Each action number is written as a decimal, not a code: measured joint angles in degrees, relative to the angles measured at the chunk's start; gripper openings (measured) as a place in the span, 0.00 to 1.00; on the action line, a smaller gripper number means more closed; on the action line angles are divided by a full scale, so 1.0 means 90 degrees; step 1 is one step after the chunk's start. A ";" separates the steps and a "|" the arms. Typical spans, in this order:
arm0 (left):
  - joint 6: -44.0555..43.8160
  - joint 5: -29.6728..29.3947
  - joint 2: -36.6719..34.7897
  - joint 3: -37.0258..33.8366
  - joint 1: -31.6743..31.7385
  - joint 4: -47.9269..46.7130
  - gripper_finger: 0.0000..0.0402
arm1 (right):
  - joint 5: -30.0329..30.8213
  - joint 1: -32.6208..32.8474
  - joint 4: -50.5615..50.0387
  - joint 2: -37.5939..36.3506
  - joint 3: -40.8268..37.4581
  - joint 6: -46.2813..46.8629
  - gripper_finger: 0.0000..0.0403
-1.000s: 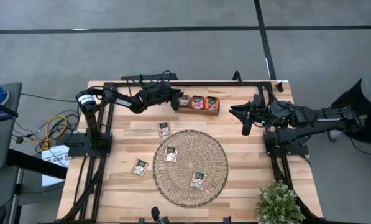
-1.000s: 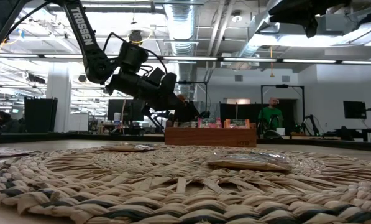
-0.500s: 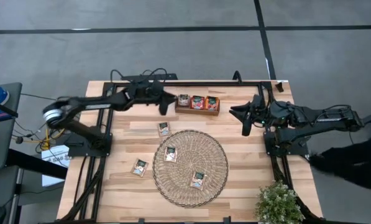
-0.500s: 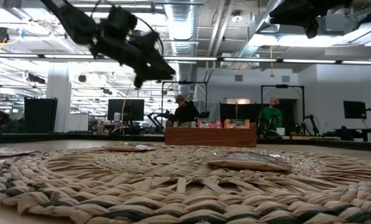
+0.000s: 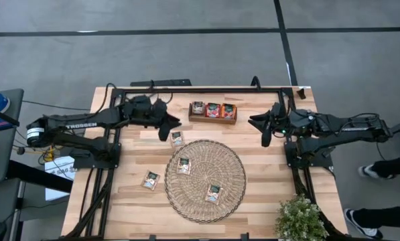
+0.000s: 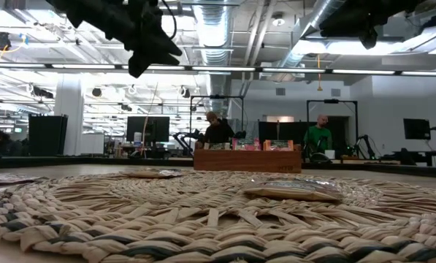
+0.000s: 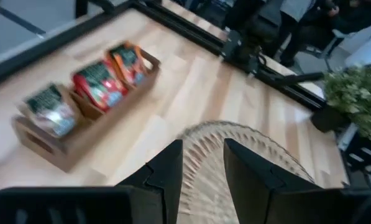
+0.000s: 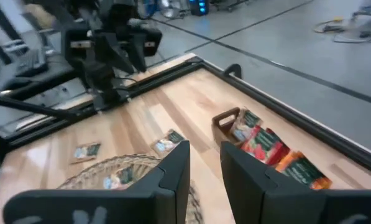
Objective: Pick & Place Tea
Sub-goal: Put the brown tea bag into the left section of the wooden organizer
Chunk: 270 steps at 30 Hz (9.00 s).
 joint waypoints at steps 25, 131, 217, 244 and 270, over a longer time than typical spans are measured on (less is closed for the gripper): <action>-0.1634 -0.1724 0.1712 0.0686 -0.2191 -0.1771 0.27 | -0.1781 0.0332 0.1630 -0.4152 -0.2170 0.0013 0.20; 0.2304 -0.0950 0.5501 0.2790 0.0606 -0.4549 0.51 | -0.1762 0.0425 0.1892 -0.4148 -0.2322 0.0160 0.20; 0.5750 -0.4658 0.6174 0.5537 0.0101 -0.3486 0.00 | -0.1973 0.0434 0.1871 -0.4148 -0.2324 -0.0012 0.20; 0.5891 -0.5098 0.6495 0.5542 0.0207 -0.3398 0.00 | -0.1949 0.0434 0.1871 -0.4148 -0.2324 -0.0014 0.20; 0.5904 -0.5338 0.6495 0.5543 0.0183 -0.3402 0.25 | -0.1944 0.0434 0.1871 -0.4148 -0.2324 -0.0058 0.20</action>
